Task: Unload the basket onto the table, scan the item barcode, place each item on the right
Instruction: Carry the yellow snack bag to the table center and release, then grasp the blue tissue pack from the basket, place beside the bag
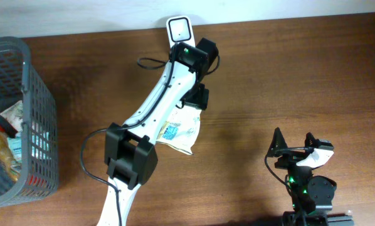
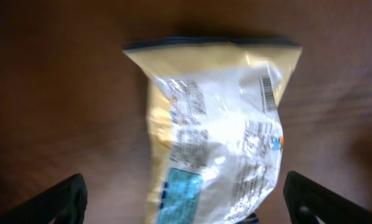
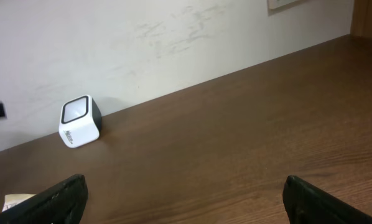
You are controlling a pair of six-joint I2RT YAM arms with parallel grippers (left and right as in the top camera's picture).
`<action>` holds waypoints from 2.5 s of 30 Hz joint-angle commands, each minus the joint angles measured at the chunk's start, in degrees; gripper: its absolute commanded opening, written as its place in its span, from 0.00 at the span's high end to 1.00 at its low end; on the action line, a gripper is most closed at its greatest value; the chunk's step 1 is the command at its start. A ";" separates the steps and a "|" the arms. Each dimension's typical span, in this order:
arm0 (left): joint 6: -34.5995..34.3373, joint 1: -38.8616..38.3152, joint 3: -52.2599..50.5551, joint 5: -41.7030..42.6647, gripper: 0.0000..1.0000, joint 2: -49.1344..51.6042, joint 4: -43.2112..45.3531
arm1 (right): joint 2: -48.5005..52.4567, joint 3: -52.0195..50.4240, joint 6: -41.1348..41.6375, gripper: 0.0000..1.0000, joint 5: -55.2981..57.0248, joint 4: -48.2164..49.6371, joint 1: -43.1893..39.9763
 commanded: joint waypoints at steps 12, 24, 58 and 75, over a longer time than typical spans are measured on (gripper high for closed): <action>-6.82 67.58 19.74 -1.25 0.01 -21.68 -9.05 | -0.22 -0.37 -0.11 0.01 0.50 -0.22 0.31; -9.07 73.83 -47.19 13.70 0.14 -21.68 30.47 | -0.22 -0.37 -0.11 0.01 0.50 -0.22 0.31; -2.01 69.11 -15.12 -2.25 0.78 -33.18 9.92 | -0.22 -0.37 -0.11 0.02 0.50 -0.22 0.31; 2.05 28.98 -20.39 11.87 1.00 -33.59 12.11 | -0.22 -0.37 -0.11 0.01 0.50 -0.22 0.31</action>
